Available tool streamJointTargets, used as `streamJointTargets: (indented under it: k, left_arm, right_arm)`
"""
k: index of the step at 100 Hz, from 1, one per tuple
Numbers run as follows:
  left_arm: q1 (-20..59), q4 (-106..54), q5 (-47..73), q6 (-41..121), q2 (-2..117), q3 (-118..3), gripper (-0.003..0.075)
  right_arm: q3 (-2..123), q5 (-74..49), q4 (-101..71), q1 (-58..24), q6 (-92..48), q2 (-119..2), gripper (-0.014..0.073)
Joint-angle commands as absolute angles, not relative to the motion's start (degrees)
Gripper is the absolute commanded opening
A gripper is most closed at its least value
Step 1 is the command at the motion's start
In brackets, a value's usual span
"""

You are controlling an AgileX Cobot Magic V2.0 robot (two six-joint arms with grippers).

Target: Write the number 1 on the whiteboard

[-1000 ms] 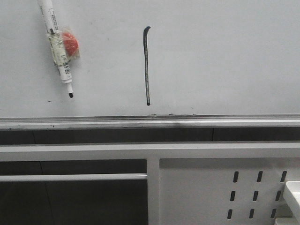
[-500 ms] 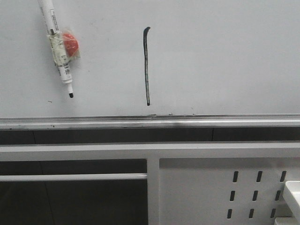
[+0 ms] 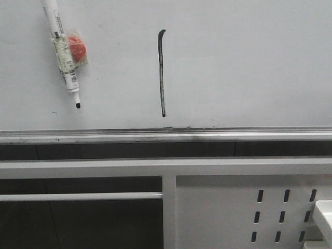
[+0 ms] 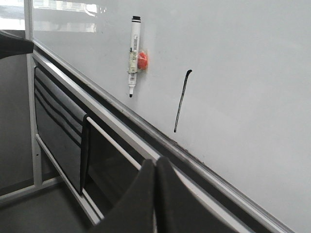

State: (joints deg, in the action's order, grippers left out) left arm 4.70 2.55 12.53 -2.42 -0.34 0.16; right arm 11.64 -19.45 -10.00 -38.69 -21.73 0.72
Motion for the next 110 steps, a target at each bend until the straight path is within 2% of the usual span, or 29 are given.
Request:
streamJointTargets:
  k: [1,7,110]
  left_arm:
    - [4.59,3.05,12.79,-2.39,-1.0,2.24,-0.002]
    - [4.59,3.05,15.96,-2.39,-1.0,2.24,-0.002]
    - [4.59,4.4,16.14,-1.99,-1.0,2.24,-0.002]
  right_arm:
    - [13.19,-14.66,-10.22,-38.44,-21.75,1.27,-0.0071]
    - [13.19,-14.66,-10.22,-38.44,-21.75,1.27,-0.0071]
    - [13.19,-14.94,-10.45,-38.44,-21.75,1.27,-0.0071]
